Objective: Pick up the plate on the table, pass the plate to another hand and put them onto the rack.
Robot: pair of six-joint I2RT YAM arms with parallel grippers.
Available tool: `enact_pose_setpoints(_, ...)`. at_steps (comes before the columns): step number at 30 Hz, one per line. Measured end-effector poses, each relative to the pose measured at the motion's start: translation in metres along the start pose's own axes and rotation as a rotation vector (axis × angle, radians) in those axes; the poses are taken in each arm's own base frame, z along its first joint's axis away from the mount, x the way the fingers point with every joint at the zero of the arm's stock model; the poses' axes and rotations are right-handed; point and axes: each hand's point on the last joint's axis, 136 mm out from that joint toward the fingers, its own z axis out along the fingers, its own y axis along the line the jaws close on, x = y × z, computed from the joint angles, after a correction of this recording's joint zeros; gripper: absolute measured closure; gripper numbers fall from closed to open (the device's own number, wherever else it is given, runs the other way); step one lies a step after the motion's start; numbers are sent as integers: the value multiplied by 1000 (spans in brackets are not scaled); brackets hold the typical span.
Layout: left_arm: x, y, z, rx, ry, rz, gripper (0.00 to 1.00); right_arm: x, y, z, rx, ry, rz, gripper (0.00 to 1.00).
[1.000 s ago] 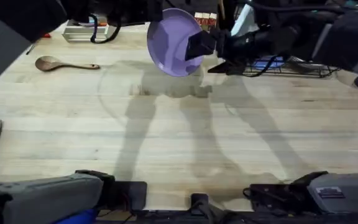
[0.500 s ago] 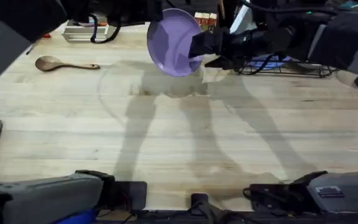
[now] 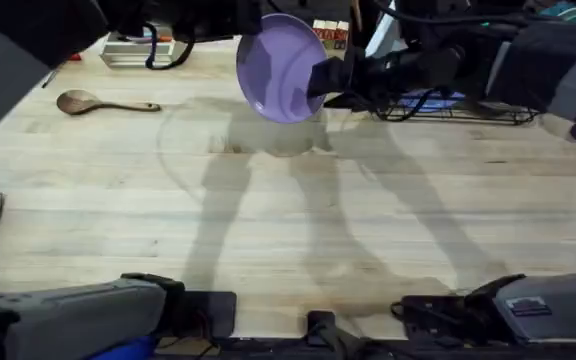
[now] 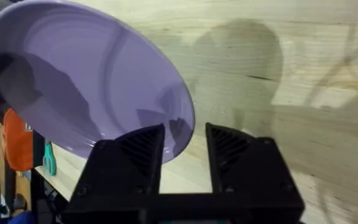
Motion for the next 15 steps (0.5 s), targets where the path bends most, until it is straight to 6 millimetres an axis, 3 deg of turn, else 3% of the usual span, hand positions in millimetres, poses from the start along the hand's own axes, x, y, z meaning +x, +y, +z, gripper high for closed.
enact_pose_setpoints(3,0,0,0,0,0,0,960,0,0,1,0,1,0,691)
enact_pose_setpoints(4,0,0,0,0,0,0,960,0,0,1,-1,1,2,840)
enact_pose_setpoints(6,0,0,0,-1,-1,0,960,0,0,1,2,1,2,938)
enact_pose_setpoints(15,0,1,0,-4,-1,0,960,0,0,1,2,-1,5,970)
